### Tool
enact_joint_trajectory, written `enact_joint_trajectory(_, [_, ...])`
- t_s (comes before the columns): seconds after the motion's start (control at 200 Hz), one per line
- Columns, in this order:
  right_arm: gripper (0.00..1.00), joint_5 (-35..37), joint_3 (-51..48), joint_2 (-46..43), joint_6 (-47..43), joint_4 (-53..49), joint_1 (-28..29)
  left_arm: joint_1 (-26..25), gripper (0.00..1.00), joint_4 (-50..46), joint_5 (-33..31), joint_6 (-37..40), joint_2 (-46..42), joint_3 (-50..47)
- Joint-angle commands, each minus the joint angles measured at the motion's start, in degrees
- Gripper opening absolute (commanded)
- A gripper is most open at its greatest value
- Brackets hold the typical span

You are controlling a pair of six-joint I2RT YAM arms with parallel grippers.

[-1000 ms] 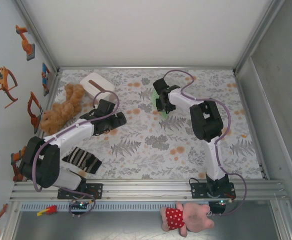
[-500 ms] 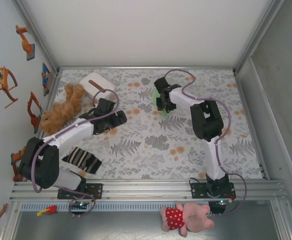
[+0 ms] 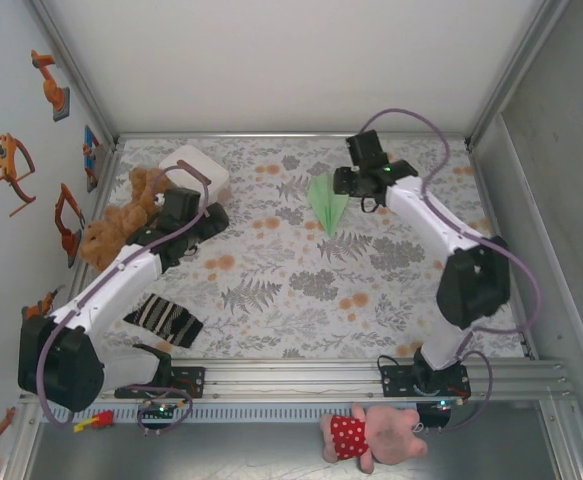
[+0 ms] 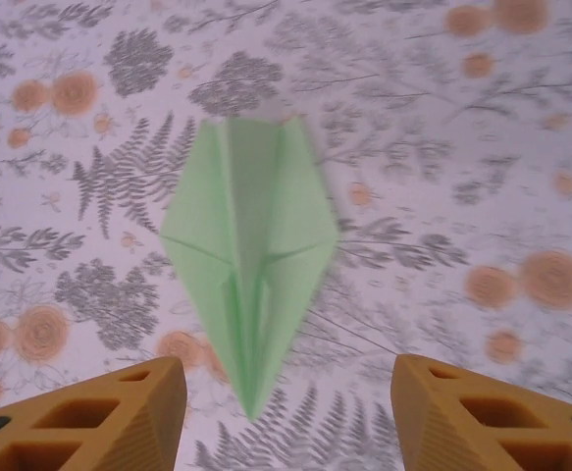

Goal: Fold a paper plane with a square sheet of paper (pick it up from the middle)
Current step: Reset both arms

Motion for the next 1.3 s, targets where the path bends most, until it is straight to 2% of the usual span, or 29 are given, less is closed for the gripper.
enact_joint_trajectory(0.0, [0.68,4.8,-9.7,-8.0,-2.0,5.8,-2.6,1.7,0.96,0.4,-8.4,3.0,-4.4,-3.2])
enact_joint_trajectory(0.085, [0.85,9.3,-18.6,-16.6,-3.5,10.7,-4.5,3.9,0.96,3.0,-12.6,3.3,-8.1,-6.9])
enact_joint_trajectory(0.145, [0.91,14.2,-23.2,-21.1,-4.2,13.0,-5.5,5.2,0.96,6.4,-15.3,4.7,-10.6,-10.3])
enact_joint_trajectory(0.3, [0.93,29.2,-33.3,-27.3,-4.0,18.6,-8.5,8.7,0.96,15.7,-18.5,9.6,-15.7,-17.4])
enact_joint_trajectory(0.366, [0.93,32.1,-36.6,-28.2,-2.8,20.5,-10.7,9.8,0.96,20.4,-17.6,12.8,-16.7,-19.7])
enact_joint_trajectory(0.491, [0.92,29.7,-42.7,-30.1,-1.0,26.0,-15.8,11.4,0.96,32.3,-17.1,20.5,-16.4,-25.0])
enact_joint_trajectory(0.581, [0.92,31.2,-49.3,-30.9,-4.3,36.1,-17.0,12.9,0.96,41.6,-17.6,24.3,-14.8,-28.8])
enact_joint_trajectory(0.676, [0.93,31.7,-57.4,-31.7,-9.8,50.5,-17.3,16.4,0.96,46.6,-11.8,27.0,-10.8,-30.2])
enact_joint_trajectory(0.786, [0.93,30.7,-61.6,-29.8,-14.5,60.3,-17.4,18.1,0.96,53.0,-6.3,31.9,-5.7,-31.5])
enact_joint_trajectory(0.861, [0.93,28.8,-61.7,-26.2,-16.1,63.0,-17.4,19.5,0.96,59.4,0.4,35.5,-2.2,-32.7])
enact_joint_trajectory(1.017, [0.93,22.2,-63.3,-19.9,-20.2,73.5,-17.5,21.5,0.96,71.8,7.2,38.7,6.4,-34.9])
enact_joint_trajectory(1.172, [0.93,14.5,-64.6,-16.9,-21.0,80.1,-19.2,22.6,0.96,75.7,9.9,38.7,13.2,-33.7])
enact_joint_trajectory(1.292, [0.92,10.6,-64.9,-12.9,-21.1,84.5,-19.9,22.6,0.96,76.0,8.8,38.2,16.6,-32.4])
